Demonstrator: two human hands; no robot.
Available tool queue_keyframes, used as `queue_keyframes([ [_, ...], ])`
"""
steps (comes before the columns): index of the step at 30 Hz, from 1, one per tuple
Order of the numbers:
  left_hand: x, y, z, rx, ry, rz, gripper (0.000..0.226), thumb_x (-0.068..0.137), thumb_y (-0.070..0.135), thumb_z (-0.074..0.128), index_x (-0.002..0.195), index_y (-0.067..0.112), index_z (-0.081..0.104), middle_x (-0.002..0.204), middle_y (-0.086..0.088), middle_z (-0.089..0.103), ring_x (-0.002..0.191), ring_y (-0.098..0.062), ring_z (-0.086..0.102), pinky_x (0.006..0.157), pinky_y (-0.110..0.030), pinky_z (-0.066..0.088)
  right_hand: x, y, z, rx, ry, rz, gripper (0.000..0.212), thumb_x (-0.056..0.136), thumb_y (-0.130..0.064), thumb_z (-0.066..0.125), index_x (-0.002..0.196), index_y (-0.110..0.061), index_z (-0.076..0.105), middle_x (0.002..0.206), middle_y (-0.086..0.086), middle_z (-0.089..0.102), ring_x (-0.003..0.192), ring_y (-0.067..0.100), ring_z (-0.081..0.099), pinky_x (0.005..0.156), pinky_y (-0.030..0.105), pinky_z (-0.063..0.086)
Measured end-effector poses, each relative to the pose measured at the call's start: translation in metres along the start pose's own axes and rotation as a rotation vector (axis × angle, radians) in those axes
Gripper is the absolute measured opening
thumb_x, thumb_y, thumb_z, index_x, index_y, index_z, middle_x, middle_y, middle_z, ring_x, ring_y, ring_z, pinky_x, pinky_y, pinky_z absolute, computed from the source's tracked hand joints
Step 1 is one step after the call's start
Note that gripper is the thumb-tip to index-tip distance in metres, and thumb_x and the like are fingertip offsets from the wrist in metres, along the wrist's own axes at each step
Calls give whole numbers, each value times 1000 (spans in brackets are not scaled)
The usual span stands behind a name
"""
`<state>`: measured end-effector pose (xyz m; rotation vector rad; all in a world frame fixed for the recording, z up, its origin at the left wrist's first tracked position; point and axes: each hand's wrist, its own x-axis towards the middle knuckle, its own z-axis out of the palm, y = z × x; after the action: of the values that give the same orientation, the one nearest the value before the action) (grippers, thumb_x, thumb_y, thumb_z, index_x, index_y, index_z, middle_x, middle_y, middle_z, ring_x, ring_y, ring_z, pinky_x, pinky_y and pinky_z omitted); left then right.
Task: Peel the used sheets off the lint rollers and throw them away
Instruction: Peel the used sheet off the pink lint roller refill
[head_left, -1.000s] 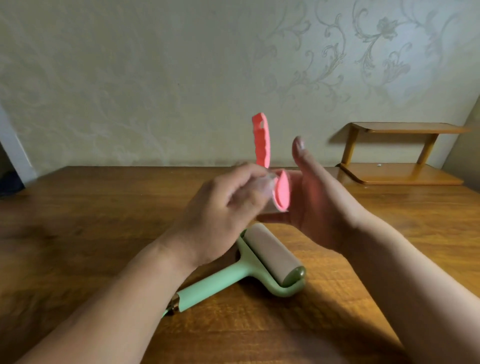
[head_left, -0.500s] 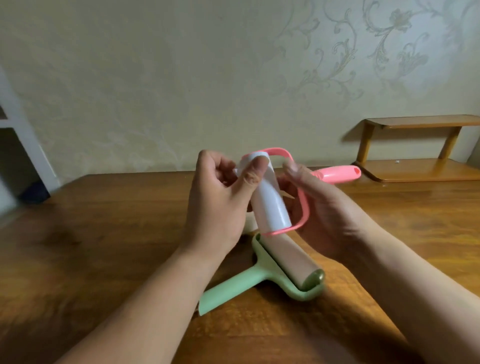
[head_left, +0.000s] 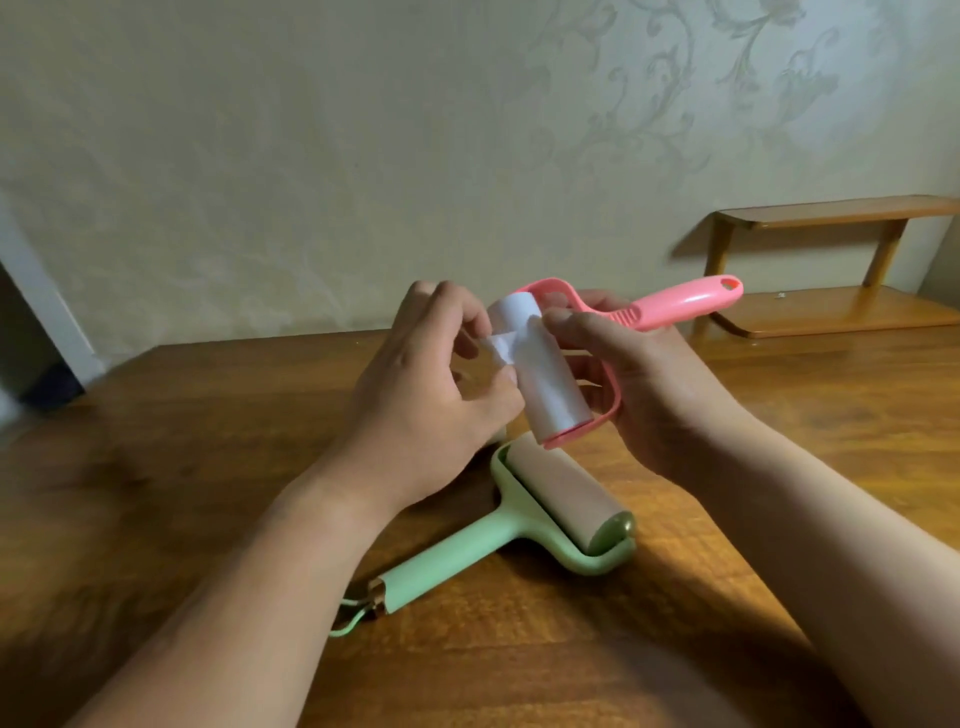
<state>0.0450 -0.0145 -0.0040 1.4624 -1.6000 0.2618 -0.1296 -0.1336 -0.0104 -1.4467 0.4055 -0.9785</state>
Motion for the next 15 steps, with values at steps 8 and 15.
queue_keyframes([
  [8,3,-4,-2,-147,62,66,16,89,27,64,81,16,55,99,-4,53,83,-17,54,71,-16,43,-4,-3,7,92,-145,149,36,105,-34,65,125,-5,74,101,9,79,88,19,76,76,33,56],
  [15,5,-3,9,-695,232,-300,14,82,27,71,83,26,57,78,-10,58,84,-22,60,75,-40,51,-7,-11,1,316,-137,145,34,105,-34,59,119,-8,75,96,12,83,82,20,81,65,29,63],
])
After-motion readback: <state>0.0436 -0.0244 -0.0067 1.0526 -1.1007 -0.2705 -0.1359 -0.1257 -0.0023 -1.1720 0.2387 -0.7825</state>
